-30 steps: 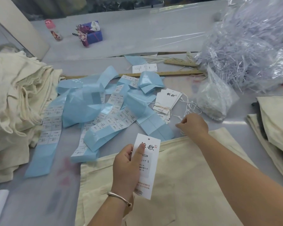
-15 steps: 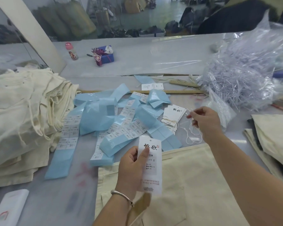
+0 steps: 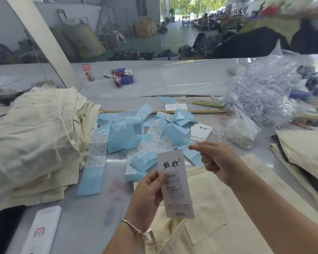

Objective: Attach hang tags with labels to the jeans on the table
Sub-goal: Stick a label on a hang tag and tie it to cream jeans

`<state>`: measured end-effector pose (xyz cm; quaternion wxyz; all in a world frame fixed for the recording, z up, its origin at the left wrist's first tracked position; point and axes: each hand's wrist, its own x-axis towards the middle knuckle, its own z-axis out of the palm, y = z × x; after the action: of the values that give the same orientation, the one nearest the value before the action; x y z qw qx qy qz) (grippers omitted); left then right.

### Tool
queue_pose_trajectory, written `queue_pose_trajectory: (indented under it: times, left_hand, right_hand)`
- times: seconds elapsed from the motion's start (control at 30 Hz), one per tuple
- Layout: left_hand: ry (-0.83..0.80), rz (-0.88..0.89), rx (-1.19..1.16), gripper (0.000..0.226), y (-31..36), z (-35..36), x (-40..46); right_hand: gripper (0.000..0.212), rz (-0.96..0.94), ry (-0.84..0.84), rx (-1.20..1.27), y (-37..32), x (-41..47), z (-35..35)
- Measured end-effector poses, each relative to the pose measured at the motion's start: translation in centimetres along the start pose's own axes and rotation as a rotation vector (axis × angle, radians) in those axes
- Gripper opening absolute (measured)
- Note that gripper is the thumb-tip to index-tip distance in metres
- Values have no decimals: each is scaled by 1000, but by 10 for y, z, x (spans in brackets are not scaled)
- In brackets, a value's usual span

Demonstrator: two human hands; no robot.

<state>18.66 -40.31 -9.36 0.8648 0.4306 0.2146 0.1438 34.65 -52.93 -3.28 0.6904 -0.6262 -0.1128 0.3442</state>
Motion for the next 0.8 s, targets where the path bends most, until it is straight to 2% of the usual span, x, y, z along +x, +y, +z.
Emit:
queue_pose_trajectory:
  times: [0.07, 0.17, 0.23, 0.37, 0.47, 0.57, 0.8]
  left_hand:
    - [55, 39, 18, 21, 8, -9, -10]
    - [164, 172, 267, 13, 18, -23, -26]
    - [178, 278, 404, 8, 24, -31, -37]
    - [113, 347, 520, 13, 35, -41, -57]
    - [31, 374, 545, 23, 40, -41, -70]
    - [-19, 417, 579, 21, 45, -44, -82]
    - [1, 438, 626, 22, 51, -58, -98]
  right_hand:
    - [11, -37, 2, -34, 5, -15, 15]
    - [6, -138, 34, -134, 11, -36, 32]
    - [5, -203, 23, -225, 14, -50, 44]
    - [7, -226, -72, -244, 19, -72, 65]
    - [8, -247, -30, -265, 25, -82, 83]
    - [9, -327, 14, -358, 31, -93, 103]
    - [17, -399, 117, -692, 43, -105, 128]
